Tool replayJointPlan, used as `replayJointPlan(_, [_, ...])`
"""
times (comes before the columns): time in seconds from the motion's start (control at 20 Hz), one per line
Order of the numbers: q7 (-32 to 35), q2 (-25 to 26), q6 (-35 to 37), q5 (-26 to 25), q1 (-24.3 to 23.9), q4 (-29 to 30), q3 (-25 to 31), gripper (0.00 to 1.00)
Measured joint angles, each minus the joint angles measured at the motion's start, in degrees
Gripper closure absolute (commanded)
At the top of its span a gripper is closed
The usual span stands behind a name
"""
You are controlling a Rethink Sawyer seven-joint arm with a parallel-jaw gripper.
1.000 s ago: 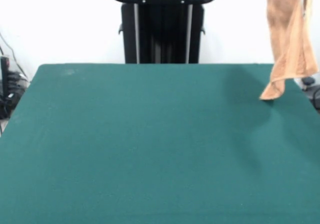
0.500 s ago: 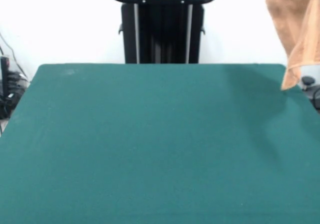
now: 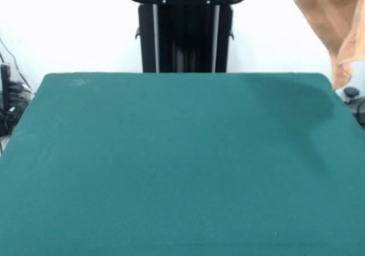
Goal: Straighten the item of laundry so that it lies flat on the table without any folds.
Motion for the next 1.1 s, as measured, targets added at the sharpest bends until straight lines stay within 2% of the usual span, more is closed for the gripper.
replayJointPlan(0.35, [3.53, 0.42, 0.24, 0.05, 3.88, -1.81, 0.01, 1.00])
replayJointPlan(0.7, [11.26, 1.98, 0.24, 0.54, 7.72, -4.30, 0.02, 1.00])
replayJointPlan(1.1, [15.80, 6.12, -1.16, 0.18, 8.74, -6.22, -0.08, 1.00])
